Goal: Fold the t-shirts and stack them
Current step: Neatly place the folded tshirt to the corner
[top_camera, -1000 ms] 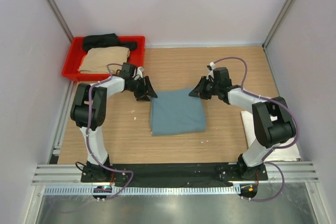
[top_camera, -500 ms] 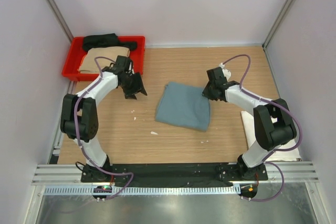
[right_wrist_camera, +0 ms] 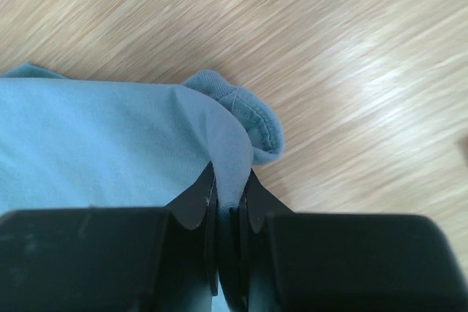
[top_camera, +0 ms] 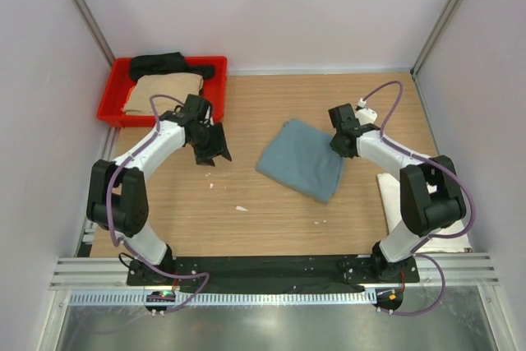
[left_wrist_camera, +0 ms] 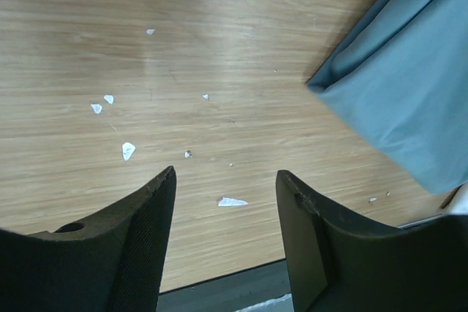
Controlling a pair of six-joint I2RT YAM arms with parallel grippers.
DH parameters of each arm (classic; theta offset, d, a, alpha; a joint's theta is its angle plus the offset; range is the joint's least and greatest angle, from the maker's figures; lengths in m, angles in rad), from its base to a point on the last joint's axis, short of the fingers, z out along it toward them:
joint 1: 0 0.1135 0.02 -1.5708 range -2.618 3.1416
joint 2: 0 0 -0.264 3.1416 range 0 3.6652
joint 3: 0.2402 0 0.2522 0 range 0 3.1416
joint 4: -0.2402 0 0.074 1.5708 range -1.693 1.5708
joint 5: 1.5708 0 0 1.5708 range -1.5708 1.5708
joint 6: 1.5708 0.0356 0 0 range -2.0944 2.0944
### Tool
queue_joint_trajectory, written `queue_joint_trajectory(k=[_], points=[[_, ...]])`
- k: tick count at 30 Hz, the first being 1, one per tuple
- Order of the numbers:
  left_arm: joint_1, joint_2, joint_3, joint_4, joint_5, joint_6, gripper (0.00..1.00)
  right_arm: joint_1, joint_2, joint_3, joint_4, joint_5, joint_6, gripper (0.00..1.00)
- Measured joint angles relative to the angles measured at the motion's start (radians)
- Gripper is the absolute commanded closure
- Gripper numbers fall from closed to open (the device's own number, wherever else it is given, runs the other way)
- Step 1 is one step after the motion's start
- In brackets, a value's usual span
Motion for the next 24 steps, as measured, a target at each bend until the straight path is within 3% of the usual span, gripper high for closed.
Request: queue_joint_trajectory(k=[15,24], points=[[-0.040,-0.120,-0.090,0.002,0.064,-0.005,0.42,-0.356,-0.196,0.024,-0.153,0.034,-0.141,0.98],[-0.041,-0.158,-0.142,0.022,0.117,-0.005,0.42,-0.421,-0.233,0.132,-0.315,0.084,-0.174,0.98]])
